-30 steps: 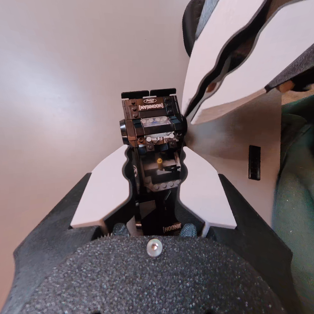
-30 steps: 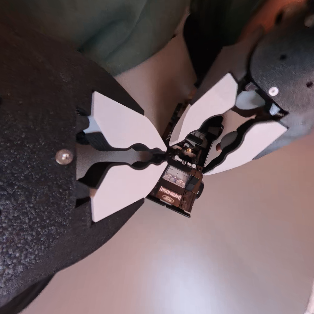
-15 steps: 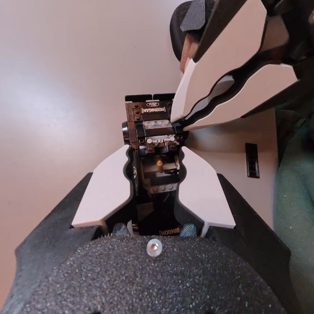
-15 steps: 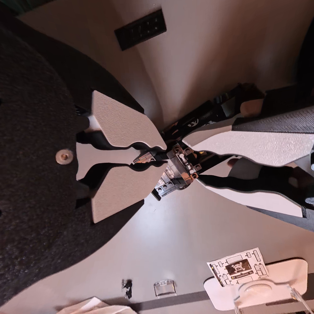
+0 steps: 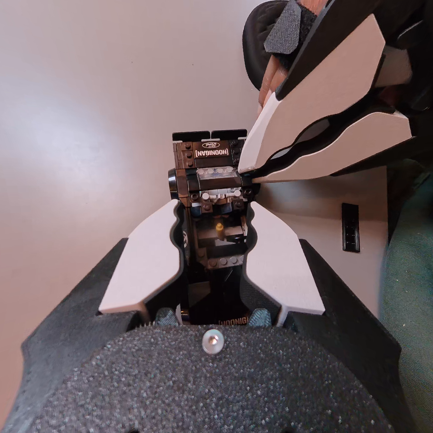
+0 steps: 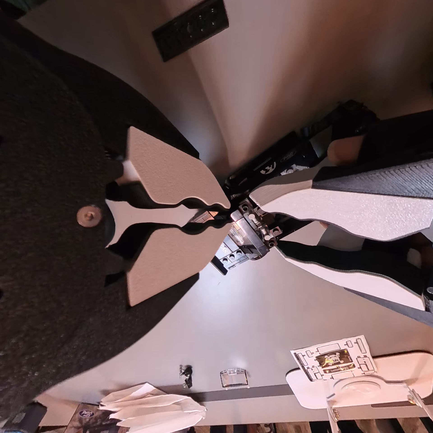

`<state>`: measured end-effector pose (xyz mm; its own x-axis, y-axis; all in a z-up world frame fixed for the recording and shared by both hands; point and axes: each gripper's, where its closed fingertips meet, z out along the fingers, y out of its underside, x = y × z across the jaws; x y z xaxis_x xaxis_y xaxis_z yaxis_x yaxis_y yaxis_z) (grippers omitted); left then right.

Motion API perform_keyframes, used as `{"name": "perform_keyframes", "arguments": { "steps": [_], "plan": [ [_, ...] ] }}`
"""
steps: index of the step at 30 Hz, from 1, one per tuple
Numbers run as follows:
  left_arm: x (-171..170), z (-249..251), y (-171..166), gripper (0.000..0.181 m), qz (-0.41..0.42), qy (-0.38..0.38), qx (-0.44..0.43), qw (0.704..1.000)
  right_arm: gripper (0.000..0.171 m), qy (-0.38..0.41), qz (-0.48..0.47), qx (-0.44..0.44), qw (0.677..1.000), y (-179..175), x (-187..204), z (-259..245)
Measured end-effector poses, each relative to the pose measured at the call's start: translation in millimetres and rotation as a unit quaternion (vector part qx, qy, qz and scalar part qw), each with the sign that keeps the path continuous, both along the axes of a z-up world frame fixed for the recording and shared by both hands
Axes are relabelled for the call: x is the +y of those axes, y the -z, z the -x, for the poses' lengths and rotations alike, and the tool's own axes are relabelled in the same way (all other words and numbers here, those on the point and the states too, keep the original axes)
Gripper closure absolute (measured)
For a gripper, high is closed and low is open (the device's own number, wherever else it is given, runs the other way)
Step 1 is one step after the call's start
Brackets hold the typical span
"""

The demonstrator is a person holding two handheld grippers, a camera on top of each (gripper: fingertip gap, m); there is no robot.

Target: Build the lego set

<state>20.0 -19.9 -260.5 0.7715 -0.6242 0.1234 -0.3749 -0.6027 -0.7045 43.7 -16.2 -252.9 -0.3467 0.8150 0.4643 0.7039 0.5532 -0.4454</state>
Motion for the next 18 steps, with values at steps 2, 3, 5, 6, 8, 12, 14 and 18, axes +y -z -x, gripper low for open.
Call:
{"name": "perform_keyframes", "arguments": {
  "steps": [2, 3, 5, 6, 8, 12, 14, 18],
  "plan": [
    [0.2, 0.4, 0.0, 0.129, 0.002, -0.003, -0.001, 1.000, 0.165, 0.006, 0.012, -0.002, 1.000, 0.5, 0.3, 0.0],
    [0.2, 0.6, 0.0, 0.129, 0.002, -0.003, -0.001, 1.000, 0.165, 0.009, 0.018, -0.002, 1.000, 0.7, 0.4, 0.1],
    [0.2, 0.8, -0.1, 0.129, 0.004, -0.005, 0.000, 1.000, 0.166, 0.013, 0.023, -0.004, 1.000, 1.5, 1.7, -0.5],
    [0.3, 0.9, -0.1, 0.129, 0.005, -0.006, -0.001, 1.000, 0.166, 0.014, 0.024, -0.005, 1.000, 1.8, 2.1, -0.6],
    [0.4, 1.1, 0.0, 0.129, 0.004, -0.007, 0.000, 1.000, 0.167, 0.014, 0.027, -0.008, 1.000, 2.0, 2.1, -0.6],
    [0.9, 1.3, -0.1, 0.130, 0.005, -0.010, -0.001, 1.000, 0.167, 0.006, 0.027, -0.013, 1.000, 2.3, 1.4, 0.0],
    [1.0, 1.2, 0.1, 0.129, 0.004, -0.010, 0.001, 1.000, 0.167, 0.000, 0.022, -0.018, 1.000, 2.6, 0.6, 0.3],
    [1.0, 1.8, 0.1, 0.129, 0.000, -0.011, 0.005, 1.000, 0.167, -0.009, 0.012, -0.028, 0.999, 2.8, 0.2, 1.4]
  ]
}}
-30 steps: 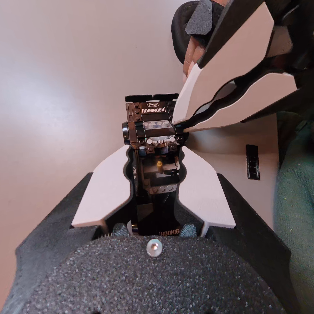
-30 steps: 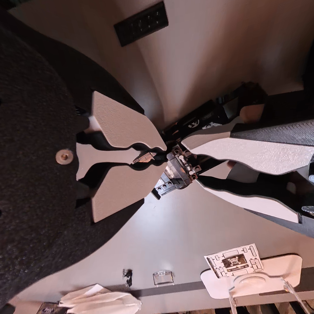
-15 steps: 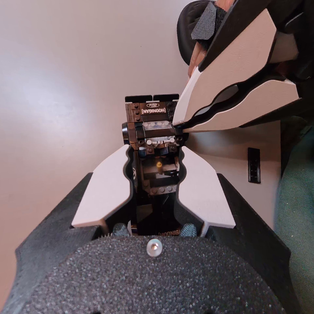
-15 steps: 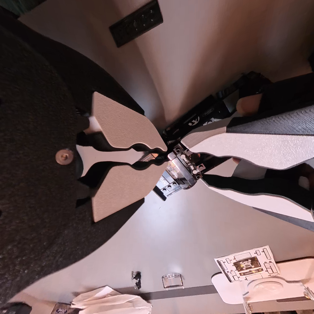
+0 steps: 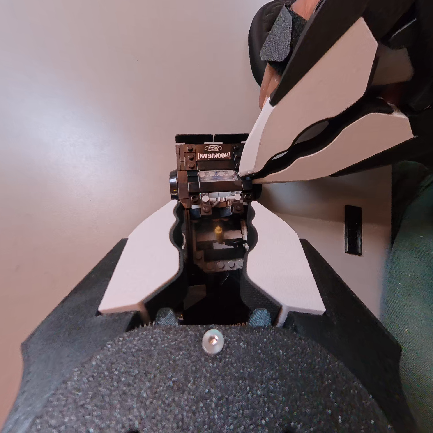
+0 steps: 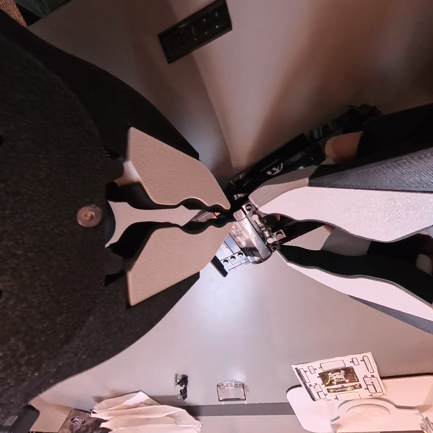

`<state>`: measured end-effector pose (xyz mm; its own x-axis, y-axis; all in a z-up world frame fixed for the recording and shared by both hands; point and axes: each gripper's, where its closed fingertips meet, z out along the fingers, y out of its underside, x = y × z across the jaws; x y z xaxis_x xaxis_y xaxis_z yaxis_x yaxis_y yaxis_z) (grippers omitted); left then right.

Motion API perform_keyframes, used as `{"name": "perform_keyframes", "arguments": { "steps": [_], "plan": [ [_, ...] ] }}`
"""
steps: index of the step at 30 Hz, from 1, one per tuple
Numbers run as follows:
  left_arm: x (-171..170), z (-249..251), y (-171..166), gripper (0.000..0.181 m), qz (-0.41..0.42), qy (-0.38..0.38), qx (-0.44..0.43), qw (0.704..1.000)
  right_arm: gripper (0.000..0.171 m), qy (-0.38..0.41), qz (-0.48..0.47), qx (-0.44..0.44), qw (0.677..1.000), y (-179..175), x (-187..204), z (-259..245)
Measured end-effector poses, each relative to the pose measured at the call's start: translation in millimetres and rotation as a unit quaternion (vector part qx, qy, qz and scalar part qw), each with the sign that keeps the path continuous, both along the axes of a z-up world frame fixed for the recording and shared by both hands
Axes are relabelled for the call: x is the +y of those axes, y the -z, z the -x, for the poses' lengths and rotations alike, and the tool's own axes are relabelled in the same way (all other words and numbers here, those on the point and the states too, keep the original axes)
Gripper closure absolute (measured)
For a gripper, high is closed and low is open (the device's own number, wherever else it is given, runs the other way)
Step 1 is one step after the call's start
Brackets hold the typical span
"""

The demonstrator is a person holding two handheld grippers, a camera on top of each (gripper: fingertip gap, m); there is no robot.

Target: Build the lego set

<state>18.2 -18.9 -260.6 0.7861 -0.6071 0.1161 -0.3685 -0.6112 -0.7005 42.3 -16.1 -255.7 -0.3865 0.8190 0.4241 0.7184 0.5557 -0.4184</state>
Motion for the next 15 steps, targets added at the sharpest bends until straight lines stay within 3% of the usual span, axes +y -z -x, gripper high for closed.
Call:
{"name": "perform_keyframes", "arguments": {
  "steps": [15],
  "plan": [
    [-0.9, 2.5, 0.1, 0.130, 0.005, -0.012, -0.001, 1.000, 0.167, -0.040, -0.076, -0.035, 0.996, 0.4, 0.4, 2.0]
  ]
}}
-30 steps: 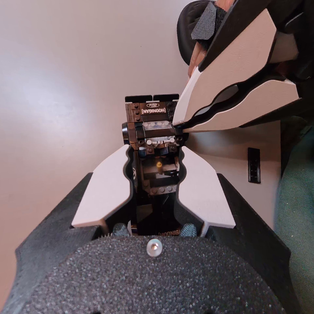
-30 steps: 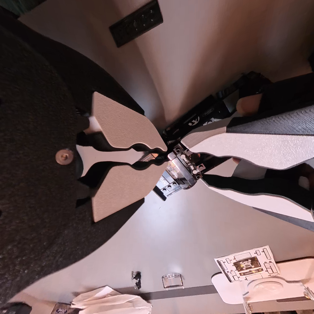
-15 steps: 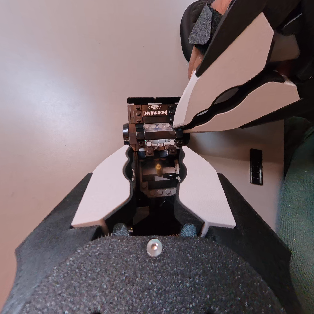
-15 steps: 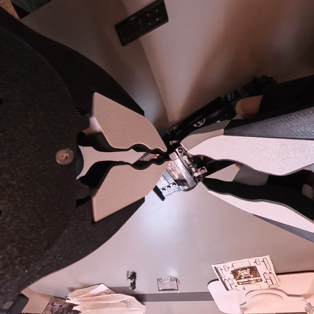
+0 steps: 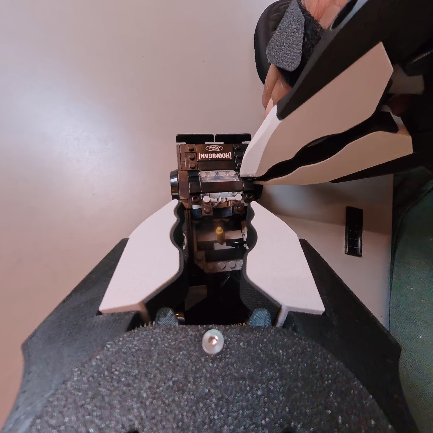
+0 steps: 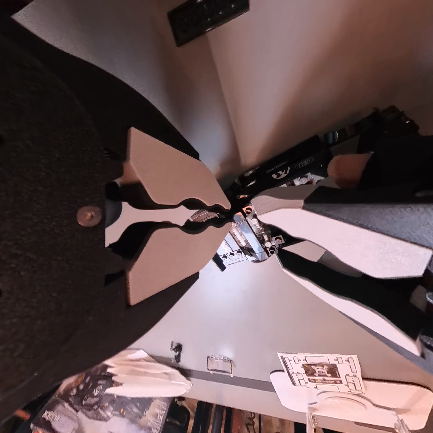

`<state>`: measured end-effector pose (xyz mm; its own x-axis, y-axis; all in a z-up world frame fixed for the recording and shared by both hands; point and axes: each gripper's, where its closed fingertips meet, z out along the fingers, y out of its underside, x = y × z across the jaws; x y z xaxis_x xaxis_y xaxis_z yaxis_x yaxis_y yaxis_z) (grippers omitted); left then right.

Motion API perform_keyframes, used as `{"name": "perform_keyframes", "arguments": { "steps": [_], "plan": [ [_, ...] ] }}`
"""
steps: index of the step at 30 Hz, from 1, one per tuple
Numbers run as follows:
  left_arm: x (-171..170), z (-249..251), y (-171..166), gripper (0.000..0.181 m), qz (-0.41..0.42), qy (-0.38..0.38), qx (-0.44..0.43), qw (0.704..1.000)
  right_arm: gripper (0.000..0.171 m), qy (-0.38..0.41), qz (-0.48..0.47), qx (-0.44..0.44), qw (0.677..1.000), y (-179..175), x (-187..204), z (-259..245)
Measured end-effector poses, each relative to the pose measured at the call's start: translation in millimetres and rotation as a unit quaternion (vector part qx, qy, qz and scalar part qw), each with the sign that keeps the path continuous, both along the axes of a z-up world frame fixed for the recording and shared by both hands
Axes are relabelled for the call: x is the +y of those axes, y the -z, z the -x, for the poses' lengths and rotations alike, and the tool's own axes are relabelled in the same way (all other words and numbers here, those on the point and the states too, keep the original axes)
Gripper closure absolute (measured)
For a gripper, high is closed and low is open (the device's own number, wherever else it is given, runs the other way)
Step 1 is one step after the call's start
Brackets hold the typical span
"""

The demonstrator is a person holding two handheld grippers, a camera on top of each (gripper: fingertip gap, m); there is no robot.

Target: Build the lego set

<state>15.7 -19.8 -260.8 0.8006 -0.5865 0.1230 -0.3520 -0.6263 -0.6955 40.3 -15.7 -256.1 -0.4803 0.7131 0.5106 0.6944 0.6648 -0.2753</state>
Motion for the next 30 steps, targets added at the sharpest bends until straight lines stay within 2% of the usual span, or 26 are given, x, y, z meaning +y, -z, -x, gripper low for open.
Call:
{"name": "perform_keyframes", "arguments": {
  "steps": [9, 19, 24, 27, 30],
  "plan": [
    [-0.4, 0.3, 0.3, 0.130, 0.000, -0.004, -0.001, 1.000, 0.167, -0.048, -0.072, -0.052, 0.995, 0.4, 0.4, 0.2],
    [-1.5, 1.5, 0.4, 0.130, 0.001, -0.005, -0.001, 1.000, 0.168, -0.072, -0.108, -0.078, 0.988, 1.0, -0.7, 1.1],
    [-1.7, 3.7, 0.0, 0.130, -0.008, 0.011, 0.002, 1.000, 0.169, -0.040, -0.008, 0.001, 0.999, -3.9, -0.8, 0.1],
    [-0.4, 4.1, -1.6, 0.131, -0.022, 0.023, 0.015, 0.999, 0.155, -0.002, 0.066, 0.060, 0.996, -15.0, 9.8, -16.7],
    [1.0, 5.2, -9.1, 0.131, -0.049, 0.034, 0.019, 0.998, 0.144, 0.027, 0.162, 0.138, 0.977, -19.6, 12.7, -33.0]
  ]
}}
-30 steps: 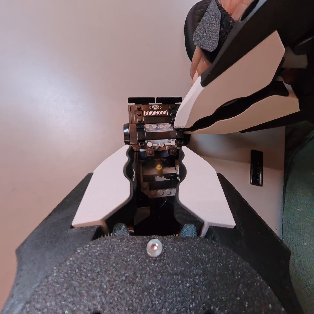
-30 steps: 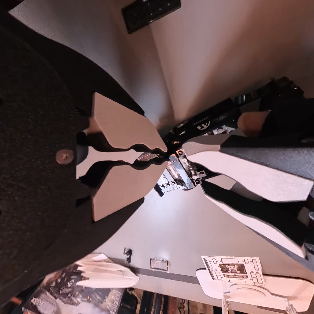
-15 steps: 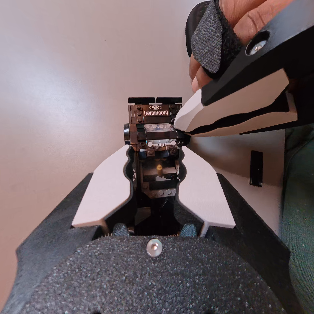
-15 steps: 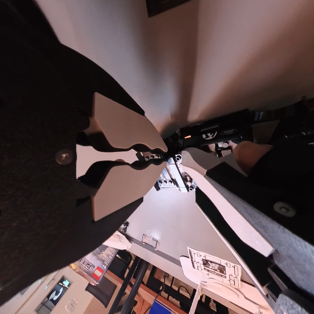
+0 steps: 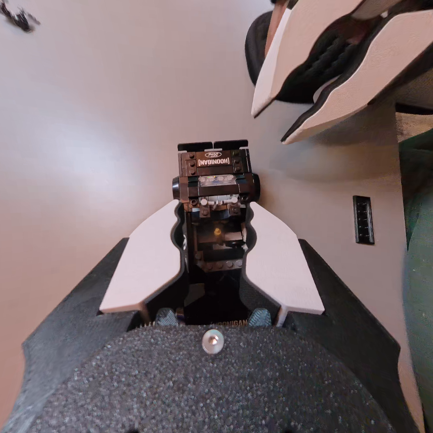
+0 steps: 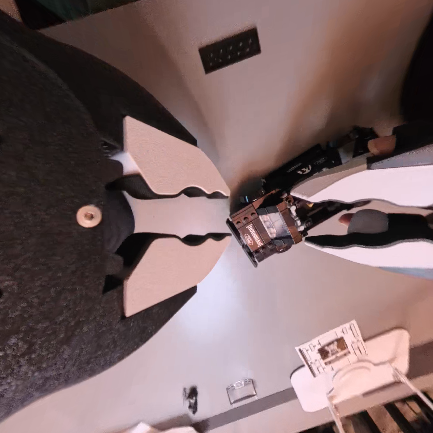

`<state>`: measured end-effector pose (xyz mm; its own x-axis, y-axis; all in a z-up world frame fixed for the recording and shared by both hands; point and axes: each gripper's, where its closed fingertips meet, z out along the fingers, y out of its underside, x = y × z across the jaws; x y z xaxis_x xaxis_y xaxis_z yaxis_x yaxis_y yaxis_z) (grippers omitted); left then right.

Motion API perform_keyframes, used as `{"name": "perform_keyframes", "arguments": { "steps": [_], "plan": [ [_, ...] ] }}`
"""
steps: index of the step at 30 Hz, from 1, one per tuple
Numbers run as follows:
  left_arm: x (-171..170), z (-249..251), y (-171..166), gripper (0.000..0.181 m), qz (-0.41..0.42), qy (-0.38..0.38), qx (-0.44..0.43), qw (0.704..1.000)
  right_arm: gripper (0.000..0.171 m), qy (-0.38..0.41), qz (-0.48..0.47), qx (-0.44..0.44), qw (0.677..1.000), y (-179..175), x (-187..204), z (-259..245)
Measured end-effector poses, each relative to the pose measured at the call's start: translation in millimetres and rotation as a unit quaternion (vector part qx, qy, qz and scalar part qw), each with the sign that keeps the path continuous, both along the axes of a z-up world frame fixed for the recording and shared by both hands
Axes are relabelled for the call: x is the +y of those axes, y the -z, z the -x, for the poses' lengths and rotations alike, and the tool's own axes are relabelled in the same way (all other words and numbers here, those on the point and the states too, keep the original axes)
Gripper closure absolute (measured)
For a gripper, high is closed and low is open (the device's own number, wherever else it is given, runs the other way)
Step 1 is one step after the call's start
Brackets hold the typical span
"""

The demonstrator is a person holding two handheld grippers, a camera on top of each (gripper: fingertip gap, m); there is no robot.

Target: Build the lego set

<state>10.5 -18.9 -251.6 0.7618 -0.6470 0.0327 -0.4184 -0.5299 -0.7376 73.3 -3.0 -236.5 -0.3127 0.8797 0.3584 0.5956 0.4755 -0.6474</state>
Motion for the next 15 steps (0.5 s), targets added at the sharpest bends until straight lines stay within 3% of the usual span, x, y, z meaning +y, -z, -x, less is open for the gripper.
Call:
{"name": "perform_keyframes", "arguments": {
  "steps": [4, 11, 15],
  "plan": [
    [2.5, 1.8, -10.5, 0.121, -0.025, 0.002, -0.009, 1.000, 0.128, 0.020, 0.042, 0.063, 0.997, 2.4, 5.0, -8.7],
    [-11.8, 2.9, 12.8, 0.092, 0.027, -0.027, 0.106, 0.994, 0.122, -0.004, 0.069, 0.095, 0.993, 2.9, 7.4, -6.7],
    [-11.3, 0.4, 26.0, 0.091, 0.062, -0.028, 0.139, 0.988, 0.123, 0.004, 0.090, 0.098, 0.991, 0.3, 9.5, -5.7]
  ]
}}
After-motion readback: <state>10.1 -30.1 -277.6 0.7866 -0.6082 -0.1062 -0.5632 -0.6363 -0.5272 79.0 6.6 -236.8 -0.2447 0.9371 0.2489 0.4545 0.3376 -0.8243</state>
